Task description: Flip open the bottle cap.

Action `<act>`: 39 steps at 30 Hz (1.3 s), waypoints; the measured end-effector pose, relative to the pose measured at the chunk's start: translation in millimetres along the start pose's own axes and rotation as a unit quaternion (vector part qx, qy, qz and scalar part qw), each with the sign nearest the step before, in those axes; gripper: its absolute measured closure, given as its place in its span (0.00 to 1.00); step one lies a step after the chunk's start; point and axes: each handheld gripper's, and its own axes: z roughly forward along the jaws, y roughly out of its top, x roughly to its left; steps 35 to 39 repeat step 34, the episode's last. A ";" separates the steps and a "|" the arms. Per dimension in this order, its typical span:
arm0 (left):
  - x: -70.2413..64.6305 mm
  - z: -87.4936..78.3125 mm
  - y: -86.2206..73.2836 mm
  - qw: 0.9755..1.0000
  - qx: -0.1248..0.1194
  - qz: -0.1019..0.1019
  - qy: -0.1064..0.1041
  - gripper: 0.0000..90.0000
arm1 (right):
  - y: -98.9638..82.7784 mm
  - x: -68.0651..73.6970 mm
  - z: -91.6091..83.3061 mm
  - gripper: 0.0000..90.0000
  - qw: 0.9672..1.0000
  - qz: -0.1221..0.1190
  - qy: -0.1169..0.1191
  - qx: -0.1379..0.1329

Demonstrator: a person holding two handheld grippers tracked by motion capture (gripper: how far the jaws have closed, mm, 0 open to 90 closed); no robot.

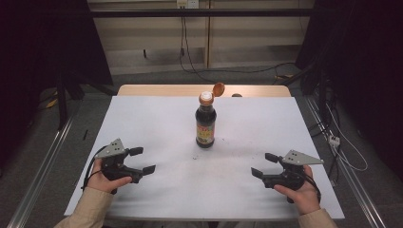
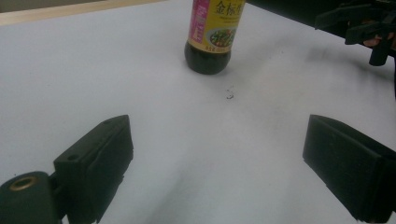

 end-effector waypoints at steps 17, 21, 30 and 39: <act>-1.8 -0.7 -4.7 1.000 -0.006 0.000 0.001 0.09 | -5.5 -2.1 -2.6 0.18 1.000 -0.009 -0.009 0.006; -2.2 0.7 -6.9 1.000 -0.005 0.006 0.001 0.09 | -5.9 -2.5 -4.0 0.18 1.000 -0.006 -0.010 0.003; -2.4 1.6 -8.2 1.000 -0.005 0.001 0.001 0.09 | -7.0 -3.0 -5.7 0.18 1.000 -0.005 -0.010 0.002; -2.0 1.5 -8.0 1.000 -0.004 0.003 0.004 0.09 | -7.2 -3.9 -5.6 0.18 1.000 -0.003 -0.013 0.003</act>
